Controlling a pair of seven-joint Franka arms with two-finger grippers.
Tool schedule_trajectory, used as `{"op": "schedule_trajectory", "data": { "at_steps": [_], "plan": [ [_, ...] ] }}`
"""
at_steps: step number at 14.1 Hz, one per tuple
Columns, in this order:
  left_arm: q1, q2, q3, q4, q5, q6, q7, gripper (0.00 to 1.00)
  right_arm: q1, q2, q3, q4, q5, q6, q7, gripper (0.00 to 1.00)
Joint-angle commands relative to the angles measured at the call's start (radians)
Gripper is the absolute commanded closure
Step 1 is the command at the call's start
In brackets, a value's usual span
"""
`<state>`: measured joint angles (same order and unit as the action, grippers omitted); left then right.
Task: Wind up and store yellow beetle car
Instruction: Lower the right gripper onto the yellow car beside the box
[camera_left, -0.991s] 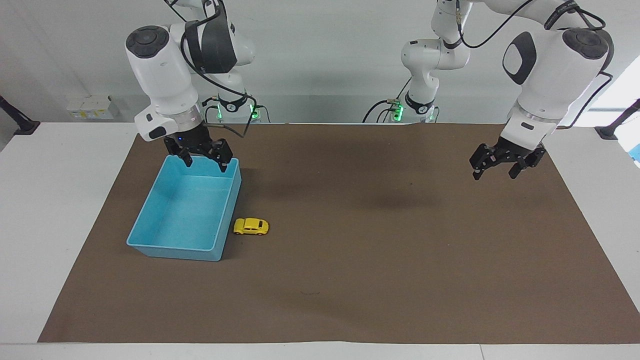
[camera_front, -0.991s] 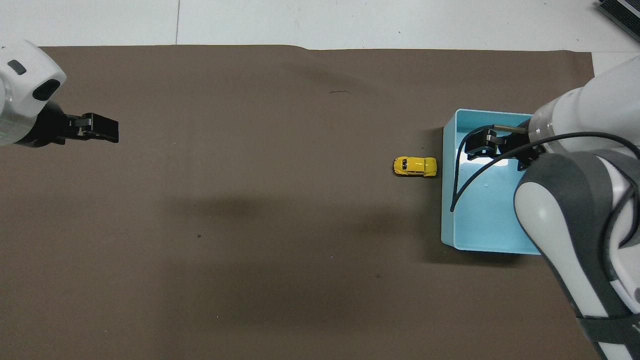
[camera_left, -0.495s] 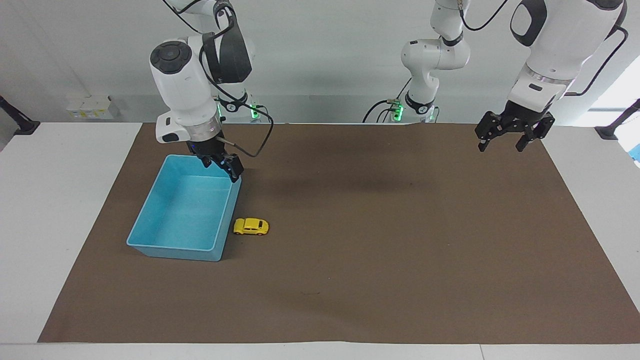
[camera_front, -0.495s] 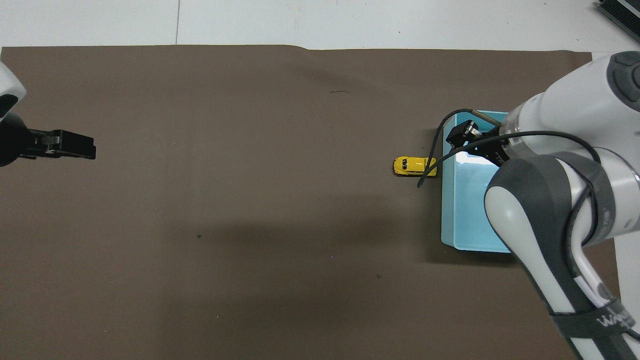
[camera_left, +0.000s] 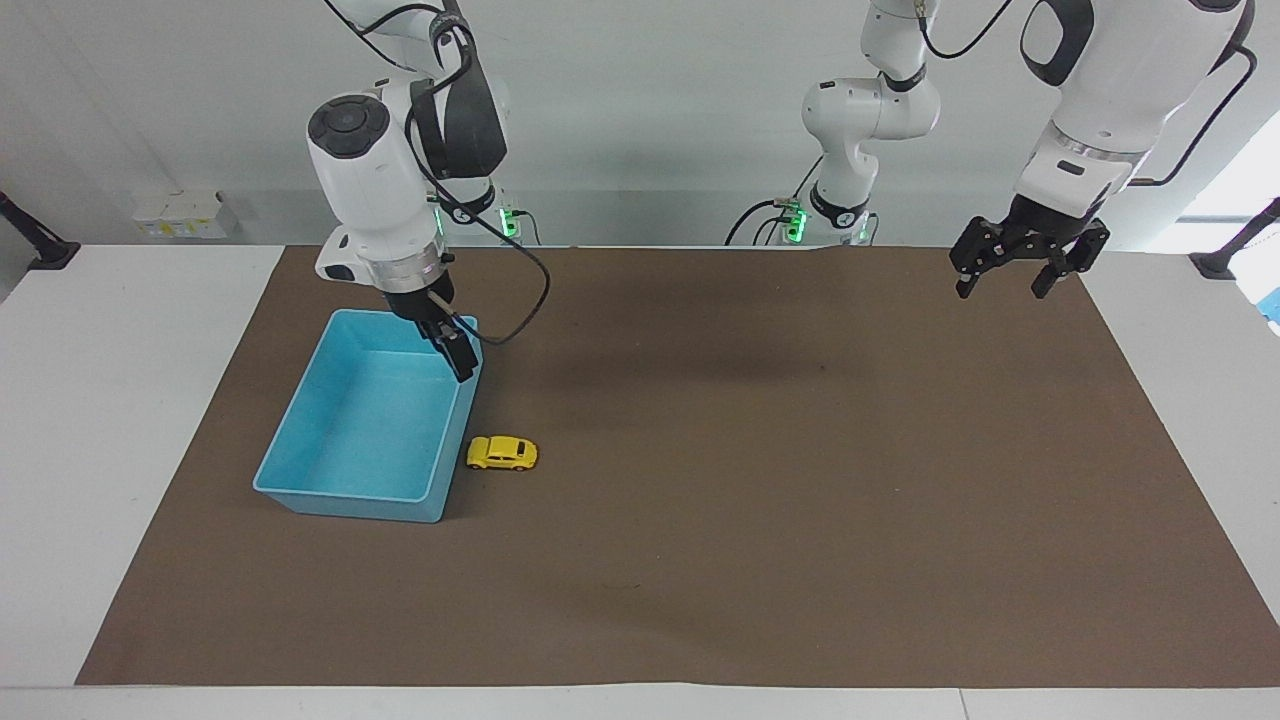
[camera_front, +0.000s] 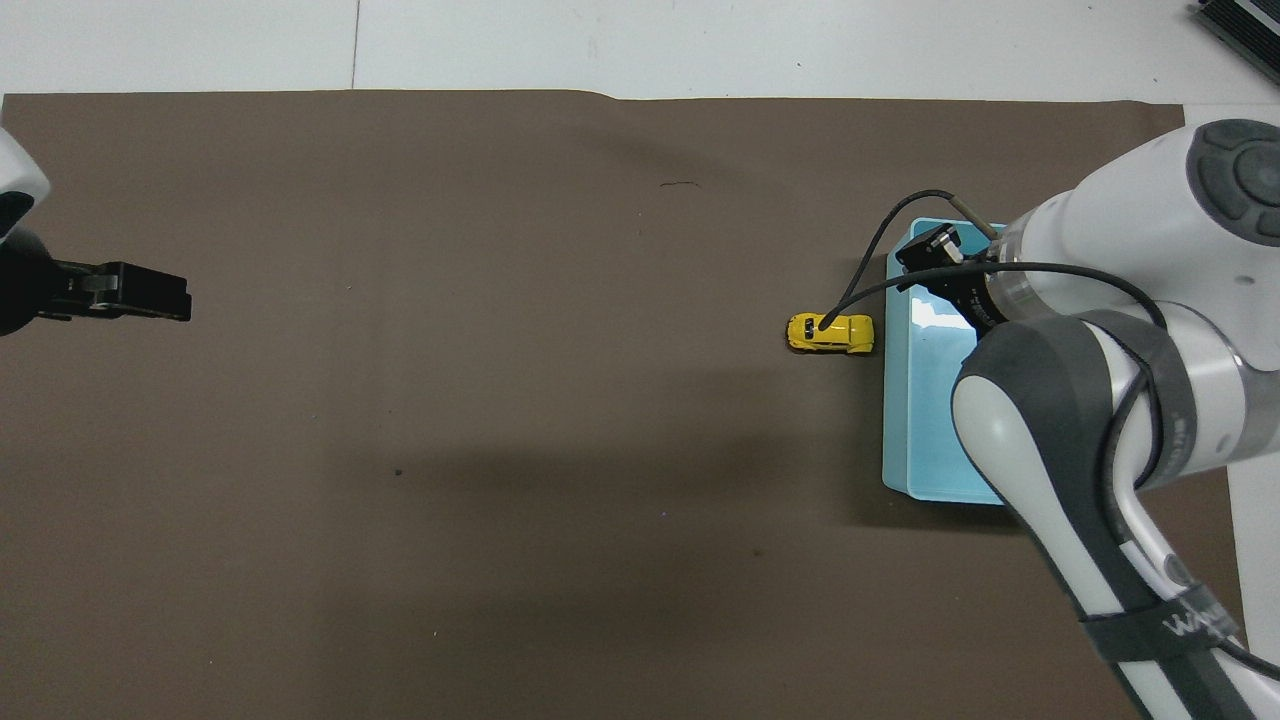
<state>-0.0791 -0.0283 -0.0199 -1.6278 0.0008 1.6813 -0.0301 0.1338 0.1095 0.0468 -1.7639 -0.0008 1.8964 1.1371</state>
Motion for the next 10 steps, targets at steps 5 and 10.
{"op": "schedule_trajectory", "data": {
  "at_steps": [5, 10],
  "plan": [
    [0.005, -0.044, -0.006, 0.002, 0.005, -0.095, 0.022, 0.0, 0.03, 0.015, 0.004, -0.072, 0.019, 0.133, 0.295, 0.0],
    [0.005, -0.044, -0.006, 0.003, 0.004, -0.092, 0.007, 0.0, 0.043, 0.056, 0.004, -0.077, -0.001, 0.184, 0.483, 0.0]
  ]
}}
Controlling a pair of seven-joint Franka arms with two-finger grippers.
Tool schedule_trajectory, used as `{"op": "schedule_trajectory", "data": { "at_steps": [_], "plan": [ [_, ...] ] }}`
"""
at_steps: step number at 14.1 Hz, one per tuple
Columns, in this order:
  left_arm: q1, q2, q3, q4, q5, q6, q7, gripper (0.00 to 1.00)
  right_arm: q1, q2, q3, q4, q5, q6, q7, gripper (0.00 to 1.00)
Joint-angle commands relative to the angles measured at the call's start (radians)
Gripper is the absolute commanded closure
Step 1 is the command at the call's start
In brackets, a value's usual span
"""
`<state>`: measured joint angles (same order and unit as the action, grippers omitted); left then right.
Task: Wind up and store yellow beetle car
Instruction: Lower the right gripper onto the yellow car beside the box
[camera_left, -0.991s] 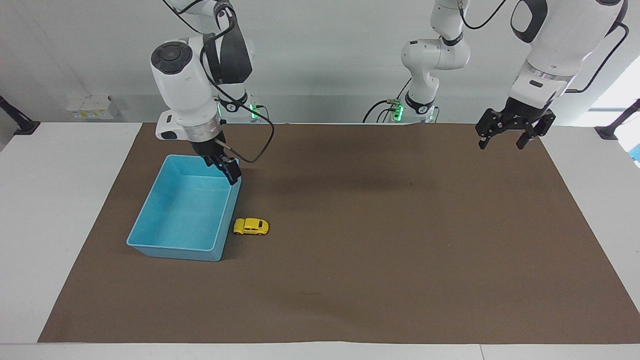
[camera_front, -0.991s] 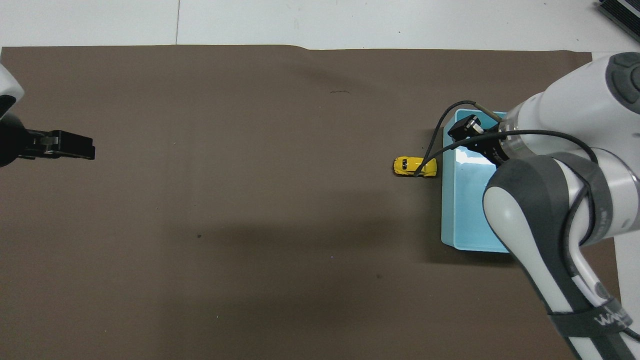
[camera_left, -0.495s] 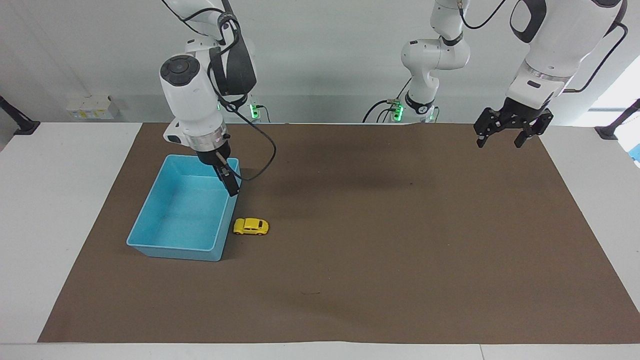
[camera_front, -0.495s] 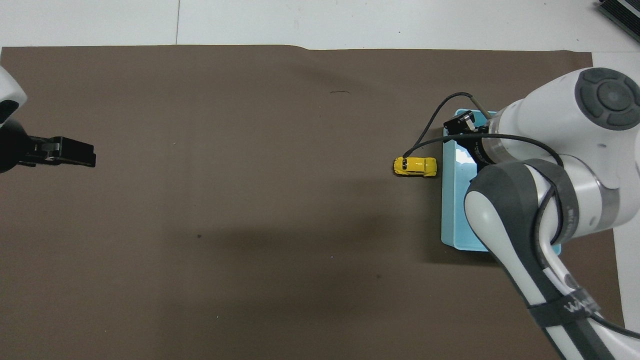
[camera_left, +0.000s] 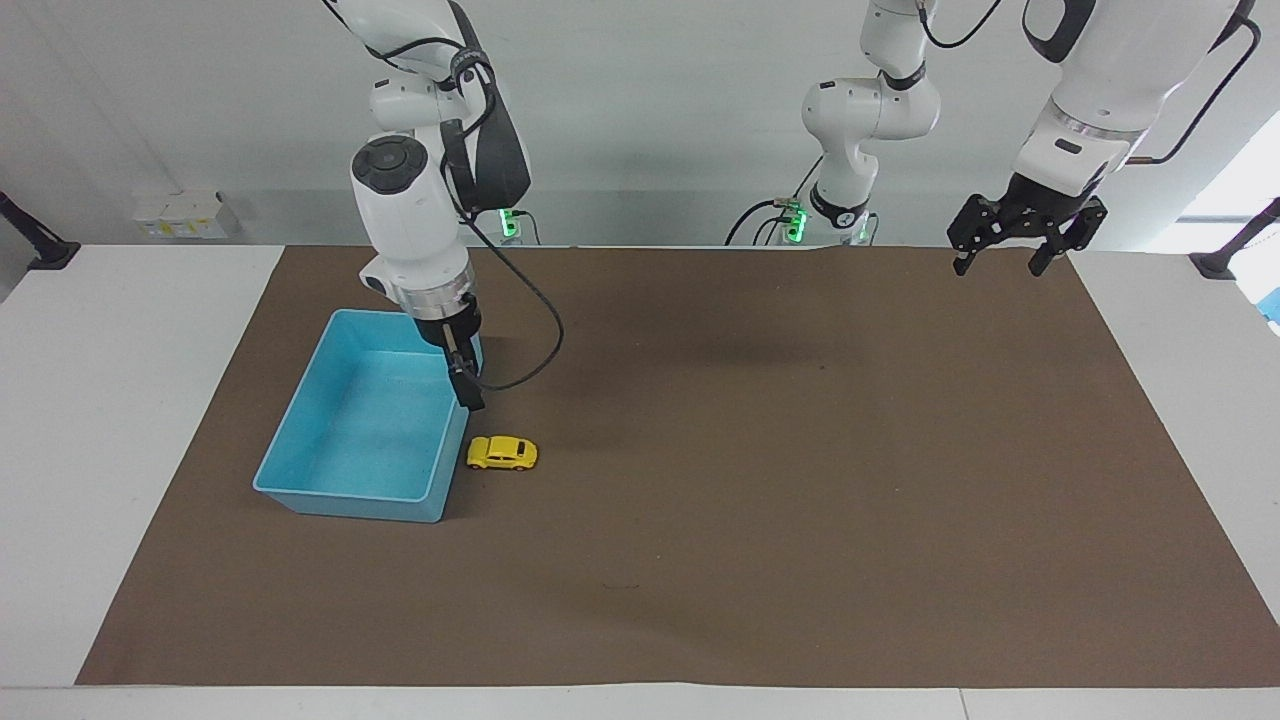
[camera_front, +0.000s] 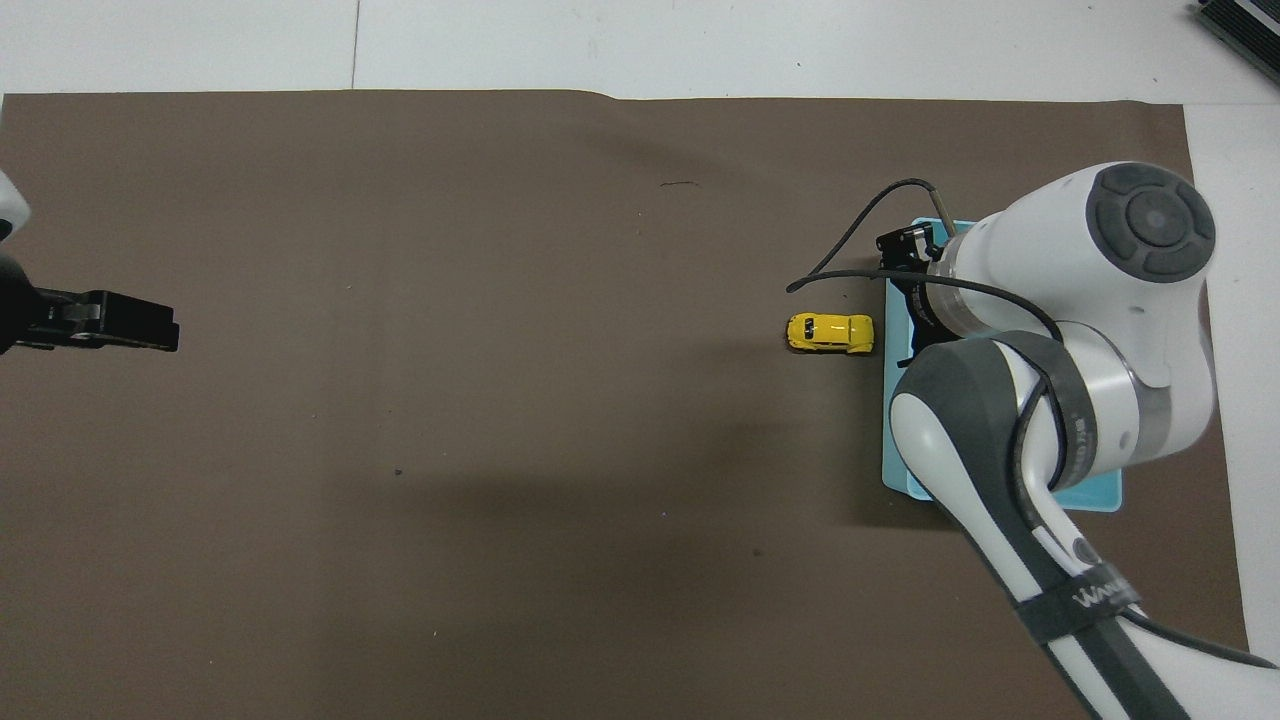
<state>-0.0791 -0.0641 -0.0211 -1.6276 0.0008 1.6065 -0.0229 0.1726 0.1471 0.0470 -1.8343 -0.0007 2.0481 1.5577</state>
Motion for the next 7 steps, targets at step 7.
{"op": "schedule_trajectory", "data": {
  "at_steps": [7],
  "plan": [
    [0.007, -0.008, -0.002, 0.002, -0.016, -0.017, -0.003, 0.0, 0.028, 0.103, 0.002, -0.006, -0.047, 0.121, 0.231, 0.0]
  ]
}}
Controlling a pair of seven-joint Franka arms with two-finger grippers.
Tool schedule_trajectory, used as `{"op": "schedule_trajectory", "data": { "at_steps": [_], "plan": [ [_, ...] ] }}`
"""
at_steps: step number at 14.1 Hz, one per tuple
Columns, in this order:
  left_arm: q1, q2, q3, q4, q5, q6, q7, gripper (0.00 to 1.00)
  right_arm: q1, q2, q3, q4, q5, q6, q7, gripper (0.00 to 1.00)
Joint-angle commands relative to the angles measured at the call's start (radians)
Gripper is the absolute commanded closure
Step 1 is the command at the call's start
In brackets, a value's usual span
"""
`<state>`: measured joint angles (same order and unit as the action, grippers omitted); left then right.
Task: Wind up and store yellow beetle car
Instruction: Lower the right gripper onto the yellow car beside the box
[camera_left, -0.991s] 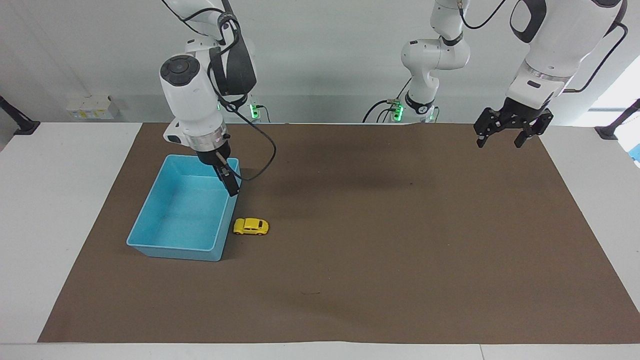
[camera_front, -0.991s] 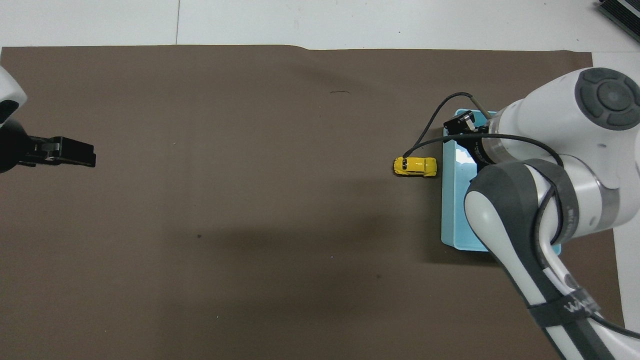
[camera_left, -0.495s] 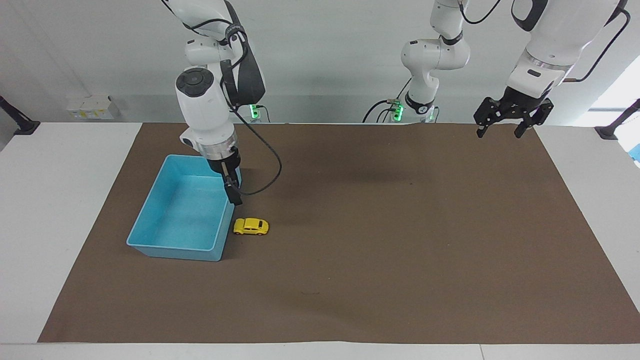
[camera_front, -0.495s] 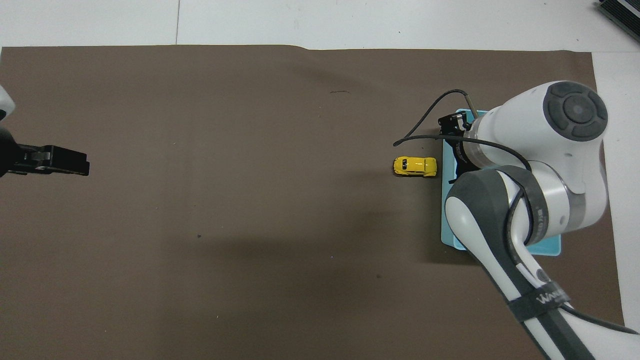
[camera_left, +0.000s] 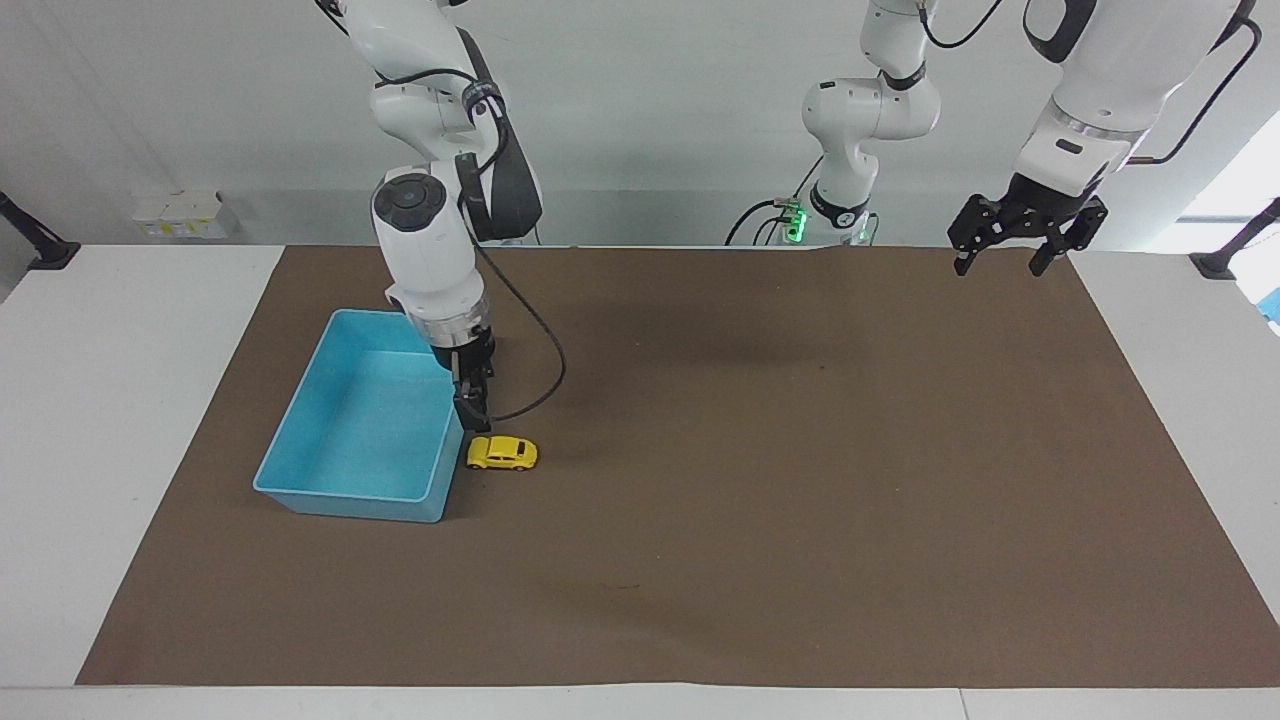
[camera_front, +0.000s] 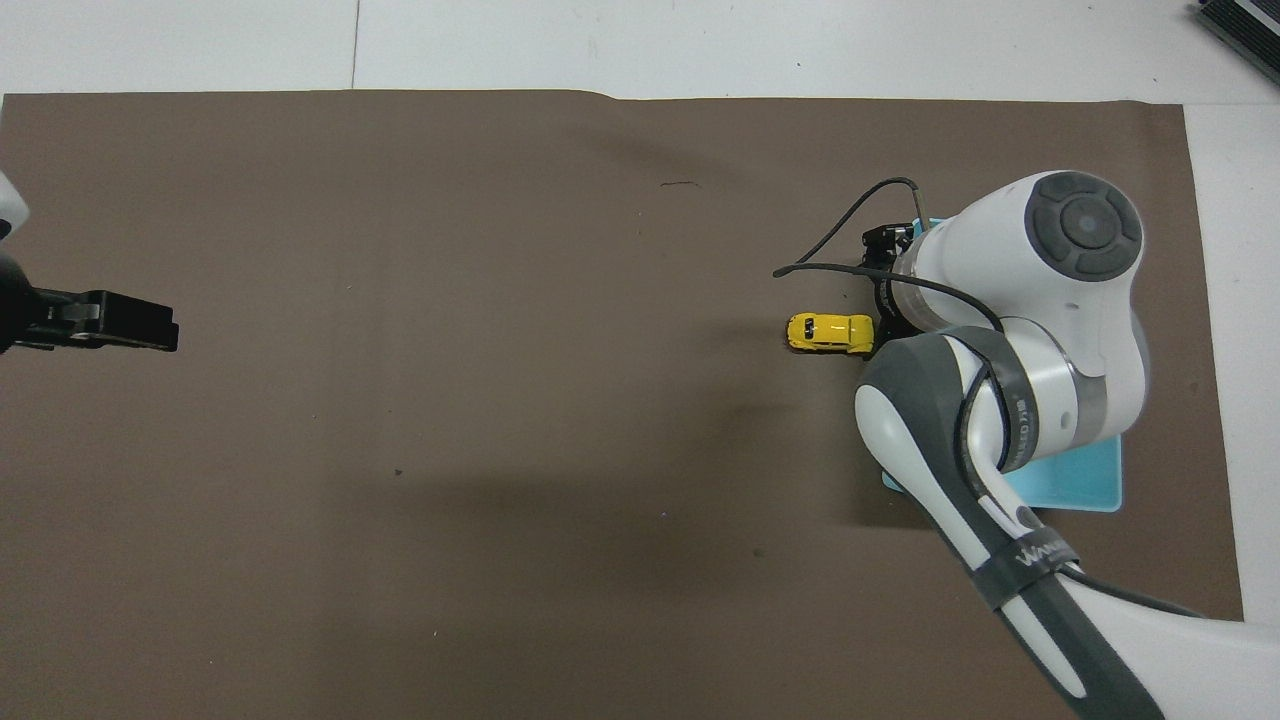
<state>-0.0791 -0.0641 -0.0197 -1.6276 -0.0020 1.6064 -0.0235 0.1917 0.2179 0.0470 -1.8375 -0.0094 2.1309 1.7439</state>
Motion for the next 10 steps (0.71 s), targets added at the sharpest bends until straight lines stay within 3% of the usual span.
{"op": "schedule_trajectory", "data": {
  "at_steps": [1, 10],
  "plan": [
    [0.009, -0.008, -0.002, 0.002, -0.013, -0.017, 0.0, 0.0, 0.009, 0.05, 0.002, -0.003, -0.049, 0.058, 0.045, 0.0],
    [0.009, -0.008, -0.002, 0.002, -0.041, -0.006, -0.003, 0.0, 0.014, 0.133, 0.004, -0.051, -0.139, 0.155, 0.072, 0.0]
  ]
}}
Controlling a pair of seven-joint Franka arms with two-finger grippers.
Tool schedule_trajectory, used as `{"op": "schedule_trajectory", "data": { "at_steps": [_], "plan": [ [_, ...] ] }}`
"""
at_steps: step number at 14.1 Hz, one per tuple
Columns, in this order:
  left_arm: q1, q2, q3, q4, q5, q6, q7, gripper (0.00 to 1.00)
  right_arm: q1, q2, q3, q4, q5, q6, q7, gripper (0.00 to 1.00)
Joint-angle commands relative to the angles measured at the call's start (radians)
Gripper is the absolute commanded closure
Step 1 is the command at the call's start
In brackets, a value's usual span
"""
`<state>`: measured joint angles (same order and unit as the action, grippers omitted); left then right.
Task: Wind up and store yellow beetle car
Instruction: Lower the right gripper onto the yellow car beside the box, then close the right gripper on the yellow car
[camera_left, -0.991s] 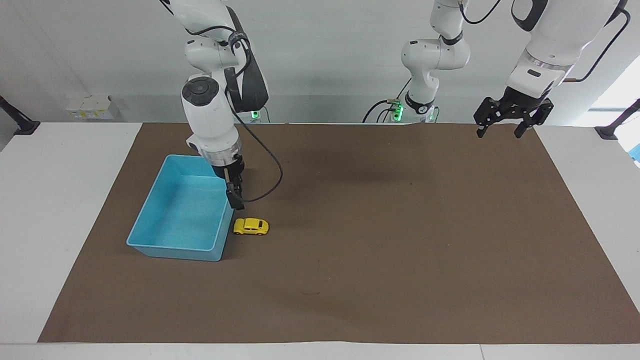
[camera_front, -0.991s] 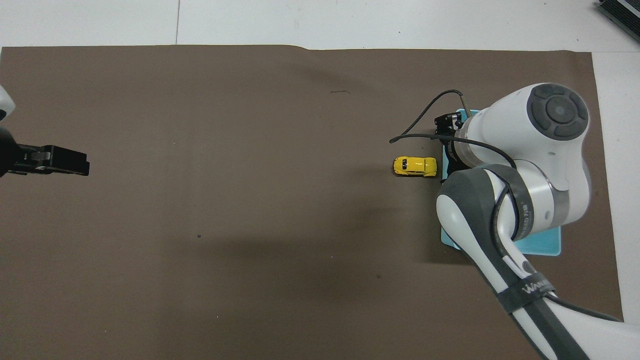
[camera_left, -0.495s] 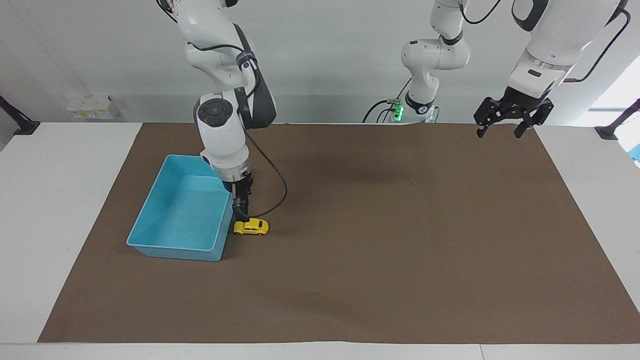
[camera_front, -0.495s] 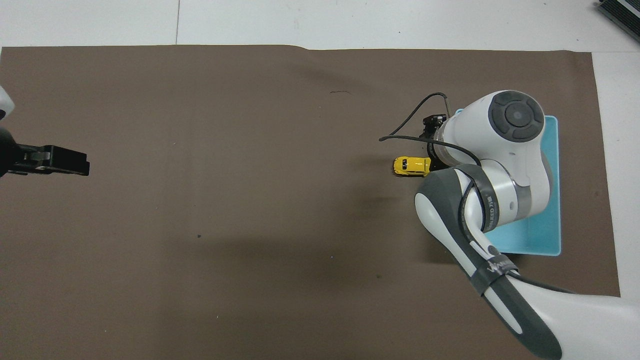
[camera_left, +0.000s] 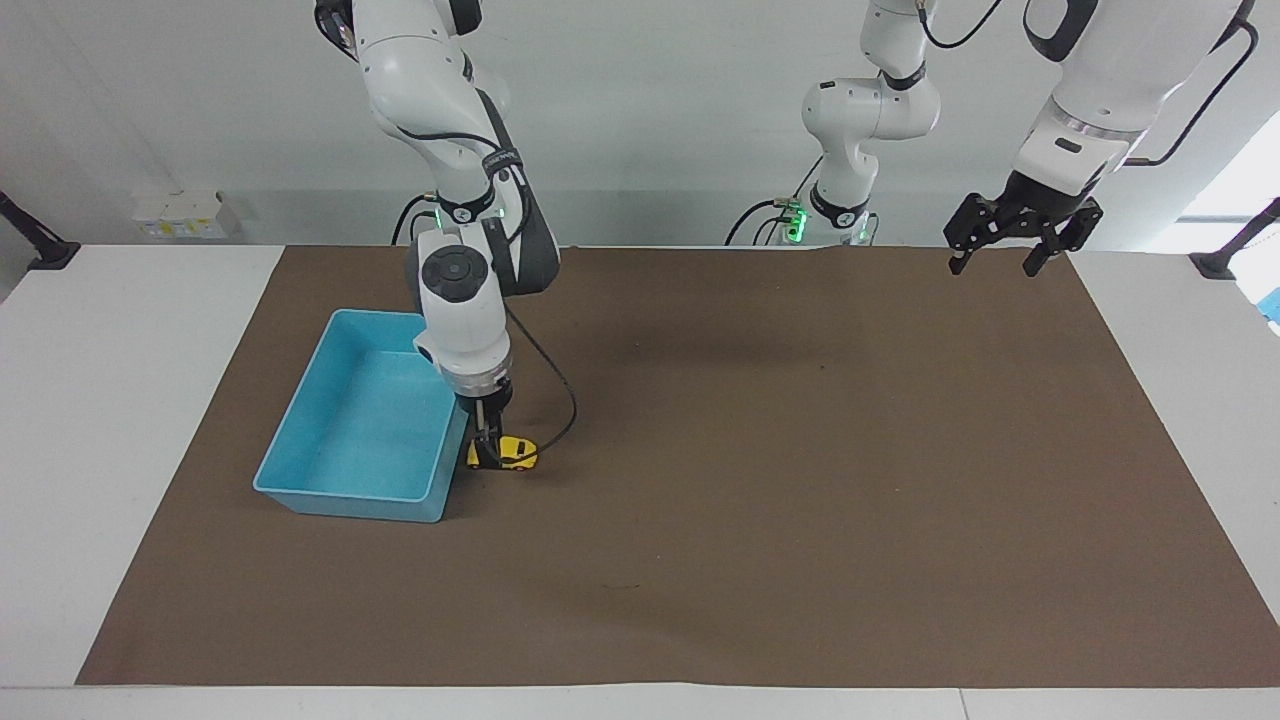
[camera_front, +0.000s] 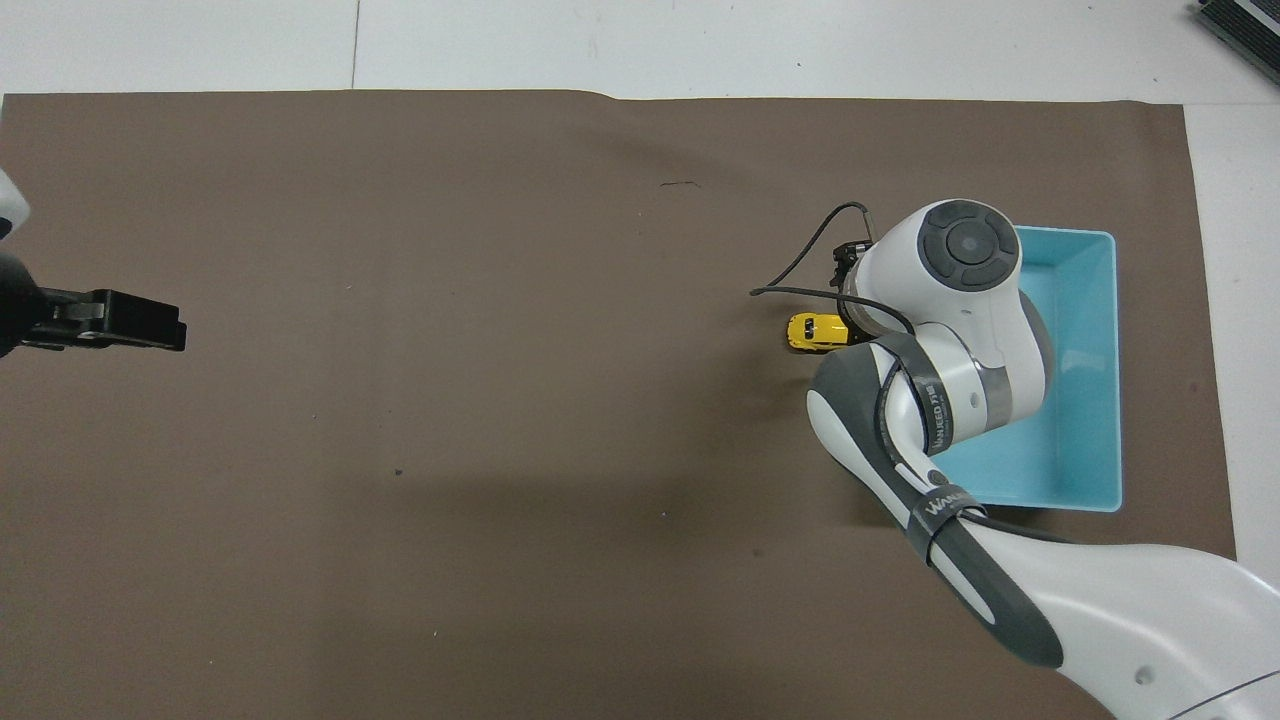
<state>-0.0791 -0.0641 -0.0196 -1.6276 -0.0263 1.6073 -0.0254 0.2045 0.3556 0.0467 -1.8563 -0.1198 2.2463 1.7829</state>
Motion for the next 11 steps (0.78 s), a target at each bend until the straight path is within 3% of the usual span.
{"op": "schedule_trajectory", "data": {
  "at_steps": [1, 9, 10, 11],
  "plan": [
    [0.009, -0.008, -0.002, 0.002, -0.017, -0.007, 0.002, 0.0, 0.001, -0.004, 0.002, -0.05, -0.029, 0.062, 0.035, 0.0],
    [0.004, -0.01, -0.008, 0.003, -0.015, -0.009, -0.002, 0.0, -0.002, -0.004, 0.004, -0.113, -0.029, 0.13, 0.035, 0.0],
    [0.004, -0.01, -0.009, 0.003, -0.015, -0.009, -0.002, 0.0, -0.002, -0.004, 0.004, -0.118, -0.029, 0.137, 0.035, 0.08],
    [0.004, -0.01, -0.011, 0.003, -0.017, -0.01, -0.001, 0.0, -0.002, -0.006, 0.004, -0.127, -0.029, 0.147, 0.03, 0.27]
  ]
}}
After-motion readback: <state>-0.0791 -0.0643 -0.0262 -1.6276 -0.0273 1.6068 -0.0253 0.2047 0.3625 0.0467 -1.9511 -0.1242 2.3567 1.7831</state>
